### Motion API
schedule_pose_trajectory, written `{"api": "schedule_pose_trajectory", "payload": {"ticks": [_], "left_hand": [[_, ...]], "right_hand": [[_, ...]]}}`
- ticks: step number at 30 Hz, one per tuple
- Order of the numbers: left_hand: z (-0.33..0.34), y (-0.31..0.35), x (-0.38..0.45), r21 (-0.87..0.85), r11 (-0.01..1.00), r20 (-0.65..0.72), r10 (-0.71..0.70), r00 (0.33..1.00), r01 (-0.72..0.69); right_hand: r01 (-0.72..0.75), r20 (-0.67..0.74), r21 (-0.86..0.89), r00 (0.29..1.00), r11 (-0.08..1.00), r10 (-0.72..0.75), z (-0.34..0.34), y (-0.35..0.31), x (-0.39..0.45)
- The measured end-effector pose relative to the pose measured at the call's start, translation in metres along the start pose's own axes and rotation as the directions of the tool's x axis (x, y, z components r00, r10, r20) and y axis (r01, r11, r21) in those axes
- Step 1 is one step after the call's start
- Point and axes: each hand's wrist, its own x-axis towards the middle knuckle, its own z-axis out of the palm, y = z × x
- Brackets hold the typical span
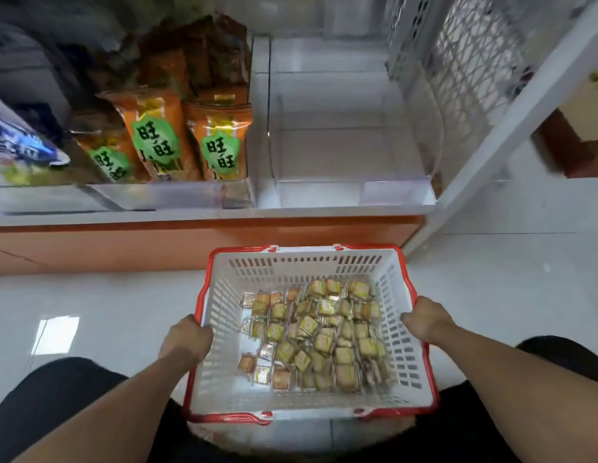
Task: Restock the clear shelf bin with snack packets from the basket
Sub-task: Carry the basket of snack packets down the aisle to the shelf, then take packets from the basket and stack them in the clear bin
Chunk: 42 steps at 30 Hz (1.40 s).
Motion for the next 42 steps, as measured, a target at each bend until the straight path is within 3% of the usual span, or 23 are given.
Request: {"api": "schedule_pose_trajectory", "payload": {"ticks": [4,8,11,13,16,18,23,26,33,42], "left_hand": [[0.004,-0.002,0.001,-0.053,0.999,-0.007,0.007,1.0,-0.007],[-0.003,0.008,-0.033,-0.123,0.991,-0.055,0.051,0.997,-0.057],[-0.018,0.024,-0.06,-0.023,0.979,-0.093,0.202,0.975,-0.205],[-0.023,0.041,-0.069,0.018,0.945,-0.053,0.327,0.943,-0.327],[-0.009,0.072,-0.067,0.002,0.874,0.057,0.485,0.872,-0.486],[0.018,0.084,-0.06,0.032,0.848,0.151,0.519,0.841,-0.529],[0.085,0.099,-0.036,0.156,0.818,0.402,0.459,0.792,-0.553],[0.097,0.111,-0.037,0.227,0.794,0.485,0.409,0.773,-0.564],[0.113,0.143,-0.029,0.254,0.684,0.552,0.478,0.683,-0.684],[0.187,0.119,0.014,0.447,0.317,0.557,0.633,0.538,-0.837]], "right_hand": [[0.05,-0.074,0.063,0.996,0.997,-0.046,0.013,-0.001,-0.004],[-0.011,-0.1,0.017,0.995,1.0,0.013,0.016,-0.006,-0.036],[-0.008,-0.286,-0.168,0.957,0.986,-0.041,0.002,-0.019,-0.064],[0.078,-0.303,-0.216,0.942,0.973,-0.143,-0.011,-0.037,-0.07],[0.297,-0.129,-0.252,0.933,0.921,-0.336,-0.015,-0.066,-0.062],[0.387,0.024,-0.278,0.918,0.879,-0.397,0.003,-0.079,-0.051],[0.422,0.294,-0.287,0.893,0.86,-0.34,0.066,-0.074,-0.004],[0.419,0.295,-0.314,0.896,0.852,-0.332,0.079,-0.067,0.007],[0.472,0.29,-0.346,0.876,0.811,-0.386,0.094,-0.055,0.01],[0.576,0.427,-0.562,0.817,0.594,-0.389,0.145,-0.081,0.015]]}}
